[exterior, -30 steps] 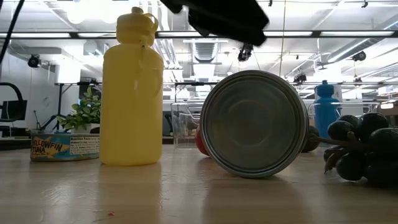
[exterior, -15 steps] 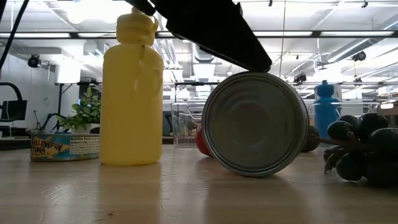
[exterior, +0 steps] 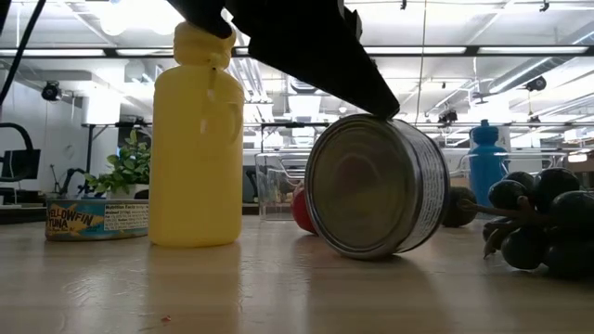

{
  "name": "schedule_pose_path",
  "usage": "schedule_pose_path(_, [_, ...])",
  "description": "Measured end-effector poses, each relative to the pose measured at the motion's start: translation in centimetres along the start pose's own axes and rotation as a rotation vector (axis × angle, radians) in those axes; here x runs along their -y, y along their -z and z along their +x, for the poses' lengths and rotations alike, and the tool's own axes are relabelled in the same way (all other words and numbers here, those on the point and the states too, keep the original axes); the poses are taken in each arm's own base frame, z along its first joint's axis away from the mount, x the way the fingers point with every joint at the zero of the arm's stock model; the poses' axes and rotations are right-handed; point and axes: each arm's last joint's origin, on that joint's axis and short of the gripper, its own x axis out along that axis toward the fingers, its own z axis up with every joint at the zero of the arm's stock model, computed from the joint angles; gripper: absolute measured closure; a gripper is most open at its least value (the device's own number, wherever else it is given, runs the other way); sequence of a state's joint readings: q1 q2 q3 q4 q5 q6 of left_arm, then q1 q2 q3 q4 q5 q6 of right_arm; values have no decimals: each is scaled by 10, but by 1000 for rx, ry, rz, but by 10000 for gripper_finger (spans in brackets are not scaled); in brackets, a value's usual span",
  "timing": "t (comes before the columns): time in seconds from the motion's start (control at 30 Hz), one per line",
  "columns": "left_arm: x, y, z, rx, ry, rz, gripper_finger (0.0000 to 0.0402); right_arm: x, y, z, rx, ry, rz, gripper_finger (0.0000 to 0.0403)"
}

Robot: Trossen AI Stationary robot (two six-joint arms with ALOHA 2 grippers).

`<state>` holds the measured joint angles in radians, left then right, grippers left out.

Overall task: Pick & Place Food Item
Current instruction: Put the blue tuna can into the left transparent bin

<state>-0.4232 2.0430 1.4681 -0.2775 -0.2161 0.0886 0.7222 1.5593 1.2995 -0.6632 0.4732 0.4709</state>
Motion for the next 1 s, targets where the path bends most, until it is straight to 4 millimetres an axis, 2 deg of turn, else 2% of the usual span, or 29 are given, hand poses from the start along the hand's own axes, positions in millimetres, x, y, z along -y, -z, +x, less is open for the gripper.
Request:
schedule_pose_path(0.4, [-5, -15, -17, 30, -3, 10, 213, 0, 0, 0, 0, 1, 0, 261])
schedule_pose_path(0.63, [-7, -24, -40, 38, 3, -5, 220, 0, 2, 0, -15, 8, -11, 271])
schedule_pose_path(0.87, [4, -29, -61, 59, 26, 12, 238, 6, 18, 4, -57, 58, -25, 268])
schedule_pose_path(1.0, [11, -28, -63, 52, 39, 19, 248, 17, 23, -7, -38, 54, 29, 274])
